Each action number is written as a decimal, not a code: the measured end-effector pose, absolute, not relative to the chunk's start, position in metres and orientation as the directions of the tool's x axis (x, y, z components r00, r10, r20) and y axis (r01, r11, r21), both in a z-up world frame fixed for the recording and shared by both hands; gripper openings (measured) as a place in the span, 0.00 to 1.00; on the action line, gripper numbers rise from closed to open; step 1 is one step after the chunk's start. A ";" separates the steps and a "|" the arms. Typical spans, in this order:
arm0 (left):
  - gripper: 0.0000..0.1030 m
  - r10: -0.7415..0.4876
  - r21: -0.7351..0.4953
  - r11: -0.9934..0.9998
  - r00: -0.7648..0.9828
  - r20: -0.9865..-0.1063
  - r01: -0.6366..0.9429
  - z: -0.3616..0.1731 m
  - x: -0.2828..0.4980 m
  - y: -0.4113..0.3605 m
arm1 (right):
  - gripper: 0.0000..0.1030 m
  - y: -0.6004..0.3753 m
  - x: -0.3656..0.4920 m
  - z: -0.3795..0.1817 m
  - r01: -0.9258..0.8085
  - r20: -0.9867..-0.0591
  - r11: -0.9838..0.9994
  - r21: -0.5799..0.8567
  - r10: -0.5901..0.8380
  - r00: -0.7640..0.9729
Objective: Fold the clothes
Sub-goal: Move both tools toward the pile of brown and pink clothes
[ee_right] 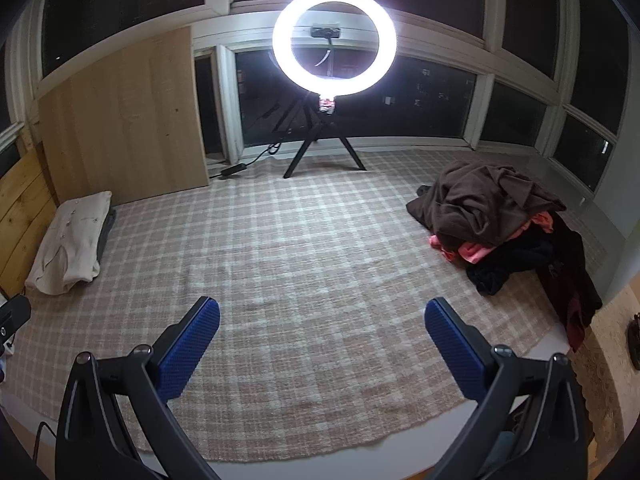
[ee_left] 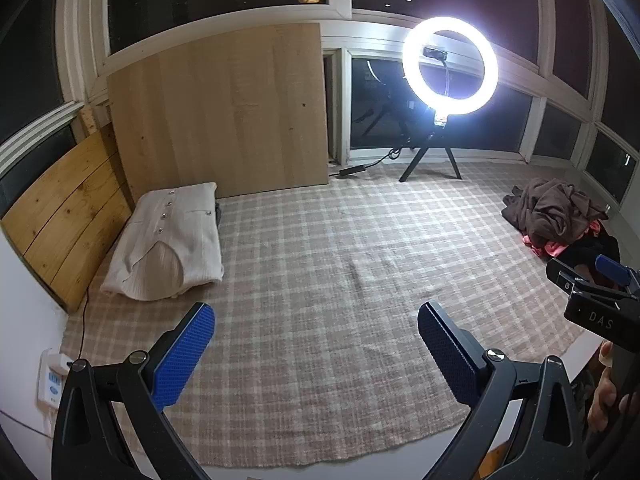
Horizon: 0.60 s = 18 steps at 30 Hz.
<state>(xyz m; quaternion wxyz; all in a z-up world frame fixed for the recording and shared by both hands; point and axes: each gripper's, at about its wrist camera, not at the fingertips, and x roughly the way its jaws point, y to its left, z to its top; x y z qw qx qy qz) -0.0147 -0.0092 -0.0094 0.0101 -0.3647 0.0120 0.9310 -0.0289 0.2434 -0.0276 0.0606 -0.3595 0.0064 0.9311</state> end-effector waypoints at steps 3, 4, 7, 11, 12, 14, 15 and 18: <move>0.99 0.031 0.010 -0.999 -0.734 -0.679 -0.051 -0.010 -0.020 -0.004 | 1.00 0.250 -0.029 -0.027 -0.146 -0.672 -0.989 -0.037 0.133 -0.729; 0.99 0.038 0.010 -0.998 -0.733 -0.679 -0.061 -0.009 -0.022 0.000 | 1.00 0.253 -0.029 -0.027 -0.156 -0.673 -0.987 -0.038 0.141 -0.726; 0.99 0.062 0.011 -0.995 -0.730 -0.680 -0.095 -0.009 -0.029 0.009 | 1.00 0.263 -0.028 -0.026 -0.187 -0.673 -0.982 -0.040 0.164 -0.721; 0.99 0.101 0.008 -0.989 -0.724 -0.682 -0.145 -0.008 -0.037 0.023 | 1.00 0.276 -0.025 -0.024 -0.230 -0.669 -0.972 -0.047 0.202 -0.715; 0.99 0.110 0.009 -0.987 -0.723 -0.682 -0.159 -0.008 -0.039 0.028 | 1.00 0.280 -0.024 -0.024 -0.242 -0.668 -0.969 -0.050 0.212 -0.713; 0.99 0.126 0.011 -0.983 -0.720 -0.682 -0.183 -0.007 -0.044 0.036 | 1.00 0.286 -0.021 -0.023 -0.266 -0.664 -0.962 -0.056 0.235 -0.710; 0.99 0.134 0.013 -0.981 -0.719 -0.682 -0.195 -0.006 -0.046 0.041 | 1.00 0.289 -0.021 -0.023 -0.278 -0.663 -0.959 -0.062 0.247 -0.706; 0.99 0.162 0.015 -0.972 -0.712 -0.683 -0.236 -0.006 -0.052 0.054 | 1.00 0.300 -0.019 -0.023 -0.308 -0.663 -0.949 -0.067 0.273 -0.697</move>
